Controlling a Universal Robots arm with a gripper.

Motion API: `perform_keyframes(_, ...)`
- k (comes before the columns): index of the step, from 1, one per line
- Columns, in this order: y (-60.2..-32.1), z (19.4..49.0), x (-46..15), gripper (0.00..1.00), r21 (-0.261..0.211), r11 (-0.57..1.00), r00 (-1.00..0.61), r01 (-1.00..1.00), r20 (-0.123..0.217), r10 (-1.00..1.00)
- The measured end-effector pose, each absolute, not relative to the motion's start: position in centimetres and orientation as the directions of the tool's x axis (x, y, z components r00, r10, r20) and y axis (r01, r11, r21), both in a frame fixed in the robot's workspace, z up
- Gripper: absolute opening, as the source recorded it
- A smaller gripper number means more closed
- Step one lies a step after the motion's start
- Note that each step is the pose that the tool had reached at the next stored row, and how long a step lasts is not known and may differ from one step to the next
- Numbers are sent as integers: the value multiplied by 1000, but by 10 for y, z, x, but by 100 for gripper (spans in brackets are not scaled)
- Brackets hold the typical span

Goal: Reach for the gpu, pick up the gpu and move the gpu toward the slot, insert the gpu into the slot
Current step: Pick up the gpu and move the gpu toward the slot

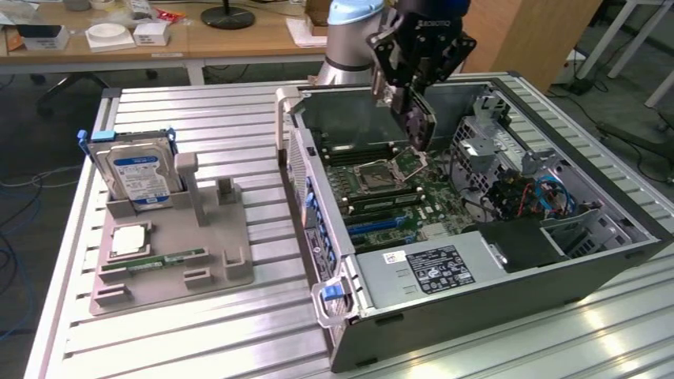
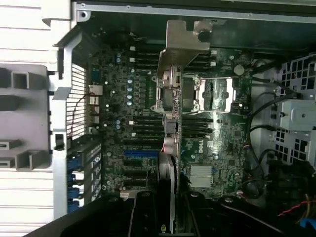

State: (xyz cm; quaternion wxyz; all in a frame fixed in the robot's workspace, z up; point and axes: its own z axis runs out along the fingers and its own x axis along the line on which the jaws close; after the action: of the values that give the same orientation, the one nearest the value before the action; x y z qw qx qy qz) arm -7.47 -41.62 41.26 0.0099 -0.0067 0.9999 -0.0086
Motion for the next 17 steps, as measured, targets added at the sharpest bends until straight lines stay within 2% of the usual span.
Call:
perform_keyframes(13, -416, 409, -16, 26, -17, 1000, -1000, -13, -20, -13)
perform_keyframes(17, -416, 409, -15, 26, -17, 1000, -1000, -13, -20, -14)
